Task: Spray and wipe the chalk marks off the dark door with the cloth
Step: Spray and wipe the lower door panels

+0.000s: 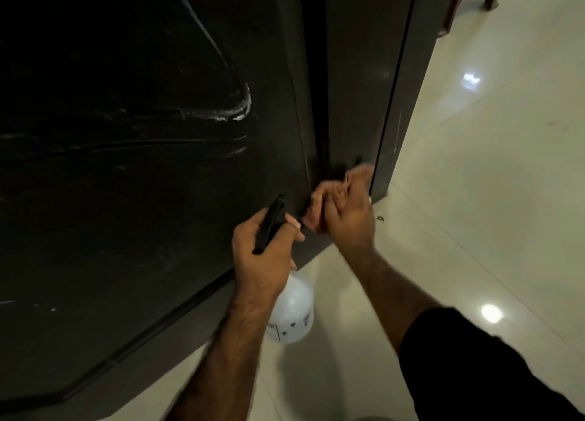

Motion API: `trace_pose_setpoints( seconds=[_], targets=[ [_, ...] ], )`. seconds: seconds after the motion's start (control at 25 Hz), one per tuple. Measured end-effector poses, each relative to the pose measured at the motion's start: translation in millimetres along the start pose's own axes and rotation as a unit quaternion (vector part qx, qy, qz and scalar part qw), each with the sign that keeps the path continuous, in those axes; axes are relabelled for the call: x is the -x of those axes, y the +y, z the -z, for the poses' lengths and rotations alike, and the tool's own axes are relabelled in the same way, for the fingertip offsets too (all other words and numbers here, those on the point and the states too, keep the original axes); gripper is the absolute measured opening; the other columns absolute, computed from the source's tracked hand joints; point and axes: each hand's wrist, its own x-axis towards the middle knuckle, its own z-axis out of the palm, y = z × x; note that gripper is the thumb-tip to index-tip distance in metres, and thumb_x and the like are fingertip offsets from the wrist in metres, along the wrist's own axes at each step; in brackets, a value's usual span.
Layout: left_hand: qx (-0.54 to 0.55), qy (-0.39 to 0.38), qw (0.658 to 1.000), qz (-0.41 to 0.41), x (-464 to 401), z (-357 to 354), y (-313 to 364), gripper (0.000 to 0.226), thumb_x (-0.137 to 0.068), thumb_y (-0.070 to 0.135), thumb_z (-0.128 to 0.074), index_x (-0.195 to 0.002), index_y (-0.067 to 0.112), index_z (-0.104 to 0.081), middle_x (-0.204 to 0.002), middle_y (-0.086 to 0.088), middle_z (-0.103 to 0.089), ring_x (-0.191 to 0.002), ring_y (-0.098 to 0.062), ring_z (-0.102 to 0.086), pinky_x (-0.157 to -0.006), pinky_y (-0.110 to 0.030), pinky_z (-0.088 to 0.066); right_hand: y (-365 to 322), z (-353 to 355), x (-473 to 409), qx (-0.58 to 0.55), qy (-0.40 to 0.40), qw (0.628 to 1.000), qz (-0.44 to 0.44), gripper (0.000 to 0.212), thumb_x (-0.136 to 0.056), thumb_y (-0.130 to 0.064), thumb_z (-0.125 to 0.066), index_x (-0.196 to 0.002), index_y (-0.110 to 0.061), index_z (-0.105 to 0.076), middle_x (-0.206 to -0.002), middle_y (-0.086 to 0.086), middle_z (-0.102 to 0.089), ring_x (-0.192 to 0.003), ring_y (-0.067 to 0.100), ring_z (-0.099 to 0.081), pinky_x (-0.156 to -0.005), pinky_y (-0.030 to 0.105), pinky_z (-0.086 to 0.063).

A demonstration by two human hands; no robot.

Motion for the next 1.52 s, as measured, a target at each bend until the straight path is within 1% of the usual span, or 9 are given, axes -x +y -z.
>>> trace_pose_setpoints(
  seconds=[0.12,0.36,0.68,0.84,1.04,1.16,1.28,1.36,1.52],
  targets=[
    [-0.019,-0.001,1.000,-0.002,-0.5,7.2,7.8,0.014,-0.093,0.000,-0.068,-0.083,0.007,-0.073,-0.069,-0.014,-0.072,-0.042,-0.017,-0.052,-0.044,-0.024,-0.044,8.2,1.6,10.7,-0.012,-0.025,0.996,-0.083,0.071,-0.081,-0.070,-0.054,-0.133,-0.023,-0.044,-0.109,0.005,-0.071,-0.097,0.031,-0.071,-0.084,0.052,-0.062],
    [0.004,0.013,1.000,-0.023,-3.8,11.9,18.7,0.021,-0.090,0.006,-0.069,-0.076,0.020,-0.074,-0.070,-0.010,-0.073,-0.041,-0.015,-0.051,-0.044,-0.024,-0.045,-164.9,40.2,-69.1,-0.173,0.206,0.957,0.104,0.055,-0.086,-0.058,-0.077,-0.120,-0.020,-0.056,-0.108,-0.002,-0.070,-0.093,0.011,-0.071,-0.080,0.029,-0.062],
    [-0.047,0.011,0.999,-0.005,1.8,23.3,-3.3,0.028,-0.093,0.003,-0.070,-0.074,0.023,-0.073,-0.069,-0.010,-0.072,-0.044,-0.020,-0.053,-0.045,-0.026,-0.047,0.4,-15.0,23.5,-0.123,-0.063,0.944,-0.301,0.051,-0.100,-0.043,-0.068,-0.144,-0.019,-0.057,-0.130,0.005,-0.067,-0.126,0.033,-0.063,-0.109,0.038,-0.048],
    [-0.080,0.010,0.996,0.030,15.3,19.0,-12.6,0.024,-0.094,0.003,-0.070,-0.077,0.019,-0.073,-0.070,-0.005,-0.072,-0.045,-0.010,-0.055,-0.045,-0.025,-0.048,-1.4,13.2,8.9,0.110,-0.126,0.972,-0.163,0.051,-0.100,-0.051,-0.063,-0.139,-0.019,-0.059,-0.123,0.011,-0.072,-0.114,0.035,-0.068,-0.099,0.047,-0.055],
    [-0.071,-0.015,0.997,0.036,19.7,5.4,-17.8,0.013,-0.093,0.000,-0.069,-0.081,0.006,-0.073,-0.069,-0.007,-0.072,-0.046,-0.008,-0.056,-0.044,-0.027,-0.047,-8.9,38.3,-17.6,0.403,-0.197,0.892,0.057,0.057,-0.094,-0.055,-0.072,-0.131,-0.013,-0.060,-0.118,0.009,-0.071,-0.108,0.030,-0.069,-0.102,0.048,-0.052],
    [-0.092,-0.049,0.994,0.038,22.0,-3.9,-28.3,0.013,-0.089,0.012,-0.072,-0.076,0.009,-0.072,-0.065,-0.010,-0.070,-0.048,-0.011,-0.057,-0.046,-0.027,-0.047,10.0,41.1,-2.8,0.137,-0.112,0.982,-0.066,0.046,-0.100,-0.043,-0.068,-0.137,-0.018,-0.058,-0.111,0.003,-0.072,-0.102,0.027,-0.071,-0.096,0.050,-0.060],
    [-0.140,-0.083,0.985,0.061,18.6,-13.3,-45.4,0.022,-0.079,0.030,-0.070,-0.073,0.009,-0.068,-0.062,-0.012,-0.065,-0.054,-0.019,-0.059,-0.048,-0.045,-0.056,16.7,44.8,7.3,-0.104,0.036,0.980,-0.165,0.017,-0.104,-0.024,-0.066,-0.118,-0.016,-0.067,-0.097,-0.003,-0.070,-0.088,0.008,-0.069,-0.089,0.050,-0.063],
    [-0.136,-0.091,0.984,0.068,12.9,-15.3,-53.4,0.020,-0.078,0.031,-0.069,-0.074,0.012,-0.070,-0.065,-0.009,-0.069,-0.055,-0.019,-0.062,-0.051,-0.044,-0.056,-10.8,50.3,-5.3,-0.161,0.086,0.977,-0.109,0.007,-0.103,-0.022,-0.066,-0.106,-0.019,-0.061,-0.097,-0.004,-0.069,-0.087,0.000,-0.068,-0.083,0.044,-0.063],
    [-0.082,-0.077,0.992,0.055,-2.1,-9.7,-59.3,0.009,-0.081,0.023,-0.068,-0.076,0.018,-0.073,-0.070,-0.004,-0.075,-0.059,-0.018,-0.067,-0.053,-0.031,-0.048,-64.1,25.7,-48.3,-0.133,0.187,0.968,0.100,0.062,-0.098,-0.053,-0.070,-0.145,-0.019,-0.049,-0.144,0.016,-0.045,-0.136,0.025,-0.050,-0.111,0.040,-0.052]
  ],
)
